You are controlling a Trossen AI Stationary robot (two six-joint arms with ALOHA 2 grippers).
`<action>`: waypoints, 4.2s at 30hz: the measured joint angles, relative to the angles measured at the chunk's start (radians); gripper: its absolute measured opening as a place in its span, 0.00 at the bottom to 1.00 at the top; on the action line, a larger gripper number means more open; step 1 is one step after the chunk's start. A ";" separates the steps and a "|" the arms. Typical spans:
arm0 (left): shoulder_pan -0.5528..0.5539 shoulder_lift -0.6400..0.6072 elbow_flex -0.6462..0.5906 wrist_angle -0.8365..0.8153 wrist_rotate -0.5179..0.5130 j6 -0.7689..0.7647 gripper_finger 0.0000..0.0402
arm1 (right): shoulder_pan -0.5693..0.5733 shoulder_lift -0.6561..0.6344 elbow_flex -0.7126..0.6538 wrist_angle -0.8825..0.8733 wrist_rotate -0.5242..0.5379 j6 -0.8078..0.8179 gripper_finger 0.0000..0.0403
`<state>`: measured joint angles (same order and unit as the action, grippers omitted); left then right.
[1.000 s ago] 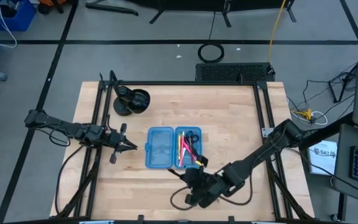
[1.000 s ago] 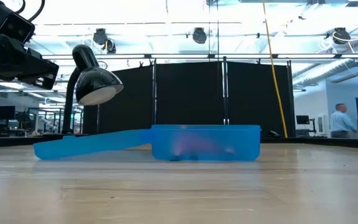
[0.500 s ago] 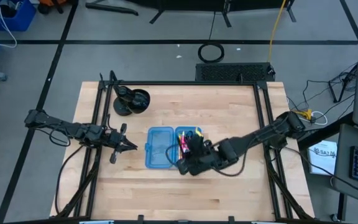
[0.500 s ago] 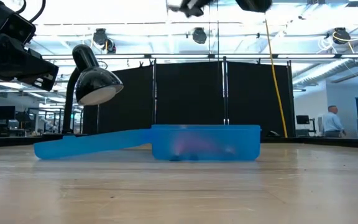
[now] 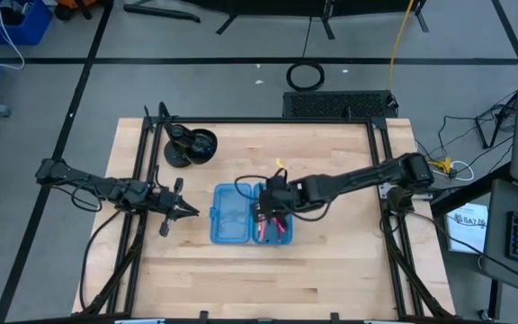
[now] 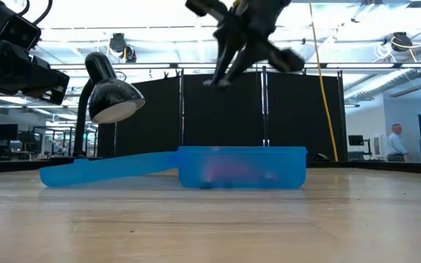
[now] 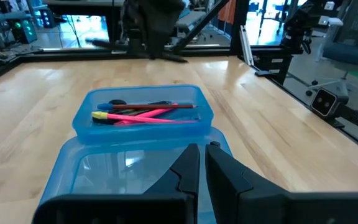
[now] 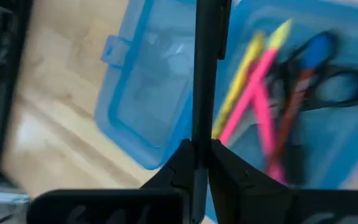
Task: Pick & place school supplies into a supply box
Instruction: Put the black pen into the blue supply box, then return to Home Position
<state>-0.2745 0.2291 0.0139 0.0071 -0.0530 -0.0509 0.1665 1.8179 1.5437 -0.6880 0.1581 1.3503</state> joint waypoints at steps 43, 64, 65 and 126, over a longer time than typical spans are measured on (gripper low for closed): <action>0.000 0.000 -0.002 0.032 0.001 0.019 0.08 | -0.056 0.000 -0.404 0.358 -0.058 0.076 0.13; 0.000 0.000 0.001 0.023 -0.008 0.002 0.08 | -0.058 -0.132 -0.404 0.420 -0.057 -0.321 0.17; 0.000 0.000 0.001 0.021 -0.010 0.017 0.08 | -0.052 -0.156 -0.404 0.428 -0.058 -0.398 0.17; 0.276 -0.148 -0.004 0.183 0.176 0.288 0.00 | -0.030 -1.818 -1.382 0.619 -0.056 -1.450 0.00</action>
<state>0.0013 0.0807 0.0101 0.1901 0.1230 0.2375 0.1368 0.0002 0.1614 -0.0689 0.1023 -0.0992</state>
